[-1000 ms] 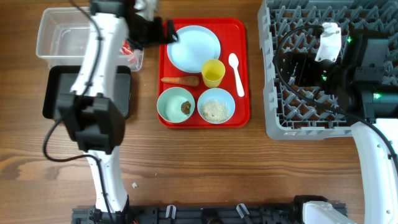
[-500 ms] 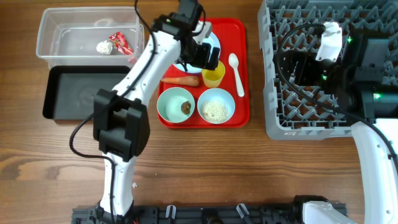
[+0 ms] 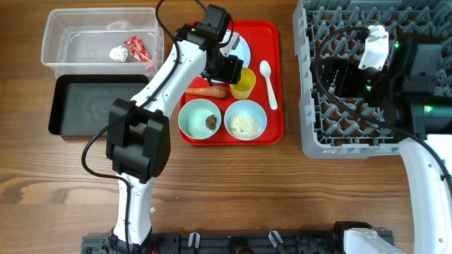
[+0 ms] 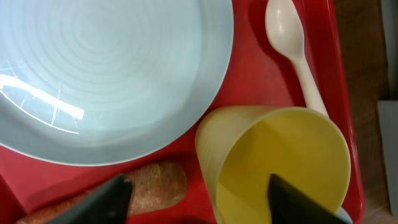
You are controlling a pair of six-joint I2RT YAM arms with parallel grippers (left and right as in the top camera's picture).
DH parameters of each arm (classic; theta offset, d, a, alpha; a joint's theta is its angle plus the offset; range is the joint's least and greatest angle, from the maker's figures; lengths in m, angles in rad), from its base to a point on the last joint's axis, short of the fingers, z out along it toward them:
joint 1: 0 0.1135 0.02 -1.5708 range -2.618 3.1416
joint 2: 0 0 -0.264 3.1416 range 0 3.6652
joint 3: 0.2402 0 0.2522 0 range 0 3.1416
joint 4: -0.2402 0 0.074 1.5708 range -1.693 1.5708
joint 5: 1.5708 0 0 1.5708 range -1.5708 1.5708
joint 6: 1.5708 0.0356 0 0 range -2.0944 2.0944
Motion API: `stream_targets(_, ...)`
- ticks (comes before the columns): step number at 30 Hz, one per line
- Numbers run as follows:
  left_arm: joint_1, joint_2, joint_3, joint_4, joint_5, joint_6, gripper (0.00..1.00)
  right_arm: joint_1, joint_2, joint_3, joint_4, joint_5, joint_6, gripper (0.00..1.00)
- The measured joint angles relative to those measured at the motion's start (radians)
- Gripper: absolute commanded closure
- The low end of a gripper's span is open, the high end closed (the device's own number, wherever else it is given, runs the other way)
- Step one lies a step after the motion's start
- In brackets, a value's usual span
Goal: Sort waste into correct bins and load items into the dishwasher rack
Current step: 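Move the left gripper to the yellow cup and grasp it, then lift the yellow cup and hand it to the right gripper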
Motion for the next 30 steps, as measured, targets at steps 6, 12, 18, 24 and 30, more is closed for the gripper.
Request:
stream_targets(6,0.000,0.014,-0.002,0.008,-0.003,-0.002,0.54,0.000,0.000,0.000,-0.009,0.000,0.006,0.00)
stream_targets(12,0.000,0.042,-0.002,0.009,-0.003,-0.005,0.84,0.000,0.000,0.000,-0.015,0.000,0.006,0.00)
stream_targets(18,0.000,0.042,-0.003,0.023,-0.003,-0.003,0.96,0.000,0.000,0.000,-0.016,0.000,0.006,0.00)
stream_targets(24,0.016,0.042,0.001,0.024,0.072,-0.049,0.96,0.000,0.000,0.000,0.000,-0.013,0.006,0.00)
stream_targets(30,0.116,0.039,0.021,0.049,0.492,-0.071,0.96,0.000,0.000,0.000,0.097,-0.103,0.011,0.00)
